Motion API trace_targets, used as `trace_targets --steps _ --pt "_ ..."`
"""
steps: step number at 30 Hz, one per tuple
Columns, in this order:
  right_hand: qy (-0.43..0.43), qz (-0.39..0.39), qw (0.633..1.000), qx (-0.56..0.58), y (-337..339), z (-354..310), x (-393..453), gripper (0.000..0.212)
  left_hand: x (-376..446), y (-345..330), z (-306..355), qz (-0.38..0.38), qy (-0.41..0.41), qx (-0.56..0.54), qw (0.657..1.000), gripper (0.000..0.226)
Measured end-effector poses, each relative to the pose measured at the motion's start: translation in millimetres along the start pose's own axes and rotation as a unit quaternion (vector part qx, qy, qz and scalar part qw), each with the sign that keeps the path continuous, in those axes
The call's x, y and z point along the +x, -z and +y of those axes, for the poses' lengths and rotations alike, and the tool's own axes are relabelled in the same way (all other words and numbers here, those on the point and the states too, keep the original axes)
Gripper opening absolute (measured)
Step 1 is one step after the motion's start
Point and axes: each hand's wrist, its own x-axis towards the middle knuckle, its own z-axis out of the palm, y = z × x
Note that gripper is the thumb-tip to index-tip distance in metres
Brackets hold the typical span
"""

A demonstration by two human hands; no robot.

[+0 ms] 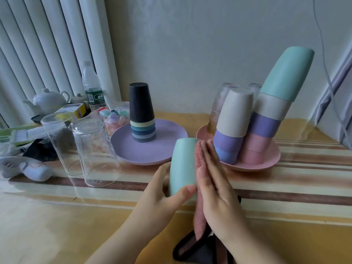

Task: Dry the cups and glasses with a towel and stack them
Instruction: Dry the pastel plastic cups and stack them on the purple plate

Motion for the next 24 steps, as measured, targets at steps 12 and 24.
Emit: trace_targets --steps 12,24 --pt "-0.255 -0.053 0.936 0.237 2 17 -8 0.076 0 8 -1 -0.012 -0.005 -0.115 0.993 0.050" --pt "-0.169 -0.039 0.980 0.095 -2 -5 -11 0.042 3 12 4 0.117 -0.043 -0.005 0.992 0.038"
